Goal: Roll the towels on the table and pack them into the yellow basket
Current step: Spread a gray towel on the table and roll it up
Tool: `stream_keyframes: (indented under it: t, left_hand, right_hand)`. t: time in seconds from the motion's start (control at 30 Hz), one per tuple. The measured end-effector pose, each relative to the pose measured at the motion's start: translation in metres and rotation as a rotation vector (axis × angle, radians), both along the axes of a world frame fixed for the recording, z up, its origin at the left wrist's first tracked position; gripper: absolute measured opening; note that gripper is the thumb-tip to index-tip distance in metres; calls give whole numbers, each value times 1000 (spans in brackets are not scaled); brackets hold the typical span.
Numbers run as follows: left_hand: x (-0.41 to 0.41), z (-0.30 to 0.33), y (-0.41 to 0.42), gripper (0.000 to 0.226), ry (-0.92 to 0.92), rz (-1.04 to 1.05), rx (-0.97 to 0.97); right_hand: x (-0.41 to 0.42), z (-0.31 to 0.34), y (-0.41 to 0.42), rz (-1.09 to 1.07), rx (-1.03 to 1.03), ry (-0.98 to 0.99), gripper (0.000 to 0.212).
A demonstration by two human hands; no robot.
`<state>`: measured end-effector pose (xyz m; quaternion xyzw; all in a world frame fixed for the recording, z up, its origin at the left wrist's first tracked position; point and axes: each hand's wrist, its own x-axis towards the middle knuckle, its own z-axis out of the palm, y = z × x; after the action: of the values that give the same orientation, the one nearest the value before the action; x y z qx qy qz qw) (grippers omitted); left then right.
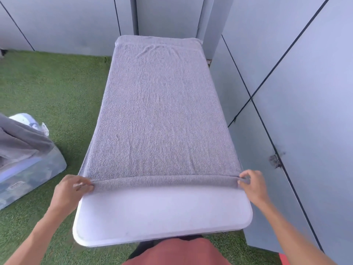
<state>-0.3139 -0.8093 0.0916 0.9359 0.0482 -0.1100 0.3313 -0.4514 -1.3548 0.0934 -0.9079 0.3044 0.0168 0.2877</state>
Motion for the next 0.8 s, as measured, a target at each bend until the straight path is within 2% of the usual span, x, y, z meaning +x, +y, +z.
stream_keyframes:
  t: [0.1, 0.17, 0.23, 0.3, 0.4, 0.57, 0.67, 0.73, 0.8]
  left_hand:
    - [-20, -8, -8, 11, -243, -100, 289]
    - [-37, -13, -17, 24, -340, -200, 420]
    - [-49, -22, -23, 41, -339, -284, 456]
    - [-45, -28, -25, 50, -270, -294, 448]
    - [-24, -28, -27, 46, -146, -224, 396]
    - [1, -20, -14, 34, -71, -304, 379]
    - [6, -10, -6, 33, 141, -320, 291]
    - [15, -4, 0, 37, 238, -323, 186]
    - [23, -2, 1, 33, 237, -257, 100]
  right_hand:
    - [-17, -8, 21, 94, -423, -49, 10]
    - [-27, -13, 30, 180, -515, -41, 19]
    - [-31, -17, 32, 245, -489, -4, 36]
    - [-24, -19, 28, 264, -448, 26, 41]
    - [-5, -20, 18, 235, -344, 99, 36]
    - [13, -5, -5, 330, -231, 265, 33]
    - [14, 9, -15, 412, -140, 484, 19]
    - [17, 15, -18, 351, -23, 569, 19]
    - [22, 18, -16, 229, 111, 493, 25]
